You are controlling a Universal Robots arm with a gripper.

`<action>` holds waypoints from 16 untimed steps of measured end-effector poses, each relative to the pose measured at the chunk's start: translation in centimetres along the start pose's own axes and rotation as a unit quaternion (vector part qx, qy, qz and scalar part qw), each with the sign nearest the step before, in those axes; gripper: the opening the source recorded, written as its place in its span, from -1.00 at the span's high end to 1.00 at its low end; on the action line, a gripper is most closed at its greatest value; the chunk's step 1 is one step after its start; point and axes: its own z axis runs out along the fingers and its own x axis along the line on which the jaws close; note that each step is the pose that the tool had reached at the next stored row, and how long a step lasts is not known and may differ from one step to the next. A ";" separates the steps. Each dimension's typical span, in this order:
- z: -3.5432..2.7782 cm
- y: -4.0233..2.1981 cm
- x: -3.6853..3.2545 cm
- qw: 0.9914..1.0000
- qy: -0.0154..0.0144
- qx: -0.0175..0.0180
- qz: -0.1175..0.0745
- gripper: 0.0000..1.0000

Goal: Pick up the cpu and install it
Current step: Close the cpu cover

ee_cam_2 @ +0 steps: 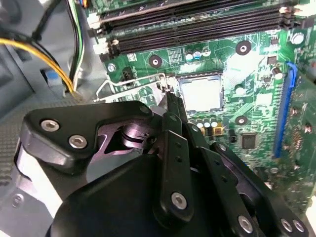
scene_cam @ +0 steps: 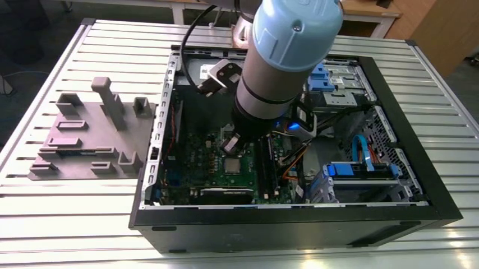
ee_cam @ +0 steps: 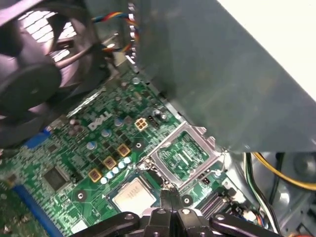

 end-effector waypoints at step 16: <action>-0.06 -1.06 -1.17 0.999 -0.029 -0.029 -0.020 0.79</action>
